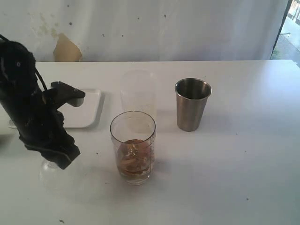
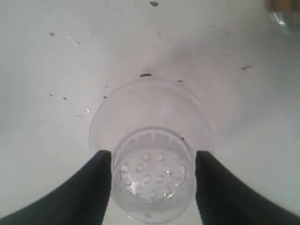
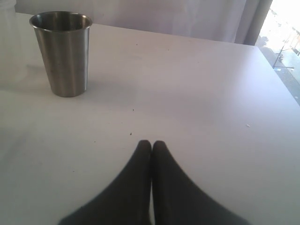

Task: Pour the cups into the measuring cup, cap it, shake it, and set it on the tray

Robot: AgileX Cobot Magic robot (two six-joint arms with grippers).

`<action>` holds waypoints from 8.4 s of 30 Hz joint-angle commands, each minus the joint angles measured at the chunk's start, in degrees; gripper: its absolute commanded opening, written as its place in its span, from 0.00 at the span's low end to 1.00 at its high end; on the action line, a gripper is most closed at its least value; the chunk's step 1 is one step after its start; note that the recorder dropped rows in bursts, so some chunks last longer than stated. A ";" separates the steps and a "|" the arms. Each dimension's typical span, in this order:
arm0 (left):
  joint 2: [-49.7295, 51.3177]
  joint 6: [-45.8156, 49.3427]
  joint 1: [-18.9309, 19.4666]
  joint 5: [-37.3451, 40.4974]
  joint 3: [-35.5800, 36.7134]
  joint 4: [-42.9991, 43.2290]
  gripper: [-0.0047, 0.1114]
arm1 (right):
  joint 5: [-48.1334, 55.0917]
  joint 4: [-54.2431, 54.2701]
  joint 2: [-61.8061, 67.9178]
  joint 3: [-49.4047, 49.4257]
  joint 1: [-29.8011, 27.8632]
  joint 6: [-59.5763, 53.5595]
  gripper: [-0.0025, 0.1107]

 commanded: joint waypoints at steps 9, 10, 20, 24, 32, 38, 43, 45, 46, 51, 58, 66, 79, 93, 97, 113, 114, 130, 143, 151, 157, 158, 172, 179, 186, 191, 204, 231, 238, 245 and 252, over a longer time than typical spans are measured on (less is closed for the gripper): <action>-4.44 -0.57 -0.17 13.38 -18.38 1.88 0.04 | -0.34 0.38 -0.28 0.28 -0.25 -0.18 0.02; -4.86 -0.57 -0.17 13.38 -19.45 1.88 0.04 | -0.34 0.38 -0.28 0.28 -0.25 -0.18 0.02; -9.20 -2.78 -0.17 13.38 -25.01 -5.10 0.04 | -0.34 0.38 -0.28 0.28 -0.25 -0.18 0.02; -9.29 -1.46 -3.29 13.38 -25.01 -10.14 0.04 | -0.34 0.38 -0.28 0.28 -0.25 -0.18 0.02; -6.07 -2.46 -11.88 13.38 -25.10 -3.75 0.04 | -0.46 0.38 -0.28 0.28 -0.25 1.98 0.02; -3.04 -3.04 -12.15 13.38 -27.31 -1.68 0.04 | -0.46 0.38 -0.28 0.28 -0.25 1.98 0.02; -1.38 -2.93 -12.15 13.38 -31.35 -1.79 0.04 | -0.46 0.38 -0.28 0.28 -0.25 1.98 0.02; -0.69 -2.93 -12.15 13.38 -32.17 -2.87 0.04 | -0.46 0.38 -0.28 0.28 -0.25 1.98 0.02; -0.37 -2.93 -12.15 13.38 -32.27 -3.98 0.04 | -0.46 0.38 -0.28 0.28 -0.25 1.98 0.02; 1.04 -2.93 -12.74 13.38 -32.27 -7.29 0.04 | -0.46 0.38 -0.28 0.28 -0.25 1.98 0.02; 1.15 -2.43 -14.23 13.38 -32.27 -7.06 0.04 | -0.46 0.38 -0.28 0.28 -0.25 1.98 0.02; 1.15 -2.43 -14.44 13.38 -32.27 -6.89 0.04 | -0.46 0.38 -0.28 0.28 -0.25 1.98 0.02; 1.25 -3.50 -14.44 13.38 -32.27 -3.39 0.04 | -0.46 0.38 -0.28 0.28 -0.25 1.98 0.02; 1.25 -2.05 -14.44 13.38 -29.72 -5.23 0.04 | -0.46 0.38 -0.28 0.28 -0.25 1.98 0.02; 1.14 -0.86 -14.44 13.38 -29.72 -5.14 0.04 | -0.46 0.38 -0.28 0.28 -0.25 1.98 0.02; -0.47 -2.57 -14.44 13.38 -37.86 -2.89 0.04 | -0.46 0.38 -0.28 0.28 -0.25 1.98 0.02; -0.64 -3.35 -14.44 13.38 -37.86 -2.89 0.04 | -0.46 0.38 -0.28 0.28 -0.25 1.98 0.02; -2.03 -5.31 -14.44 13.38 -32.63 6.10 0.04 | -0.46 0.38 -0.28 0.28 -0.25 1.98 0.02; -5.73 -4.69 -14.34 13.38 -25.47 24.59 0.04 | -0.46 0.38 -0.28 0.28 -0.25 1.98 0.02; -6.05 -10.55 -10.86 13.38 -25.47 44.41 0.04 | -0.46 0.38 -0.28 0.28 -0.25 1.98 0.02; -6.05 -12.58 -4.31 13.38 -25.16 23.47 0.04 | -0.46 0.38 -0.28 0.28 -0.25 1.98 0.02; -6.05 -12.73 -3.67 13.38 -24.78 20.64 0.04 | -0.46 0.38 -0.28 0.28 -0.25 1.98 0.02; -6.05 -8.18 -10.97 13.38 -21.80 4.17 0.04 | -0.46 0.38 -0.28 0.28 -0.25 2.38 0.02; -4.72 -8.50 -12.14 13.38 -27.84 0.78 0.04 | -0.46 0.38 -0.28 0.28 -0.25 2.38 0.02; -1.81 -6.95 -15.38 13.38 -28.66 -3.45 0.04 | -0.46 0.38 -0.28 0.28 -0.25 2.38 0.02; -0.69 -7.86 -18.60 13.38 -31.16 0.40 0.04 | -0.46 0.38 -0.28 0.28 -0.25 2.38 0.02; 2.30 -8.39 -18.96 13.38 -31.66 0.72 0.04 | -0.46 0.38 -0.28 0.28 -0.25 2.38 0.02; 2.29 -5.87 -18.96 13.38 -31.66 0.82 0.53 | -0.46 0.38 -0.28 0.28 -0.25 2.38 0.02; 2.29 -5.52 -18.96 13.38 -31.66 0.93 0.61 | -0.46 0.38 -0.28 0.28 -0.25 2.38 0.02; 0.54 -4.24 -18.96 11.92 -31.69 1.60 0.61 | -0.46 0.38 -0.28 0.28 -0.25 2.38 0.02; -2.46 -4.09 -18.96 11.17 -31.69 1.88 0.58 | -0.46 0.38 -0.28 0.28 -0.25 2.38 0.02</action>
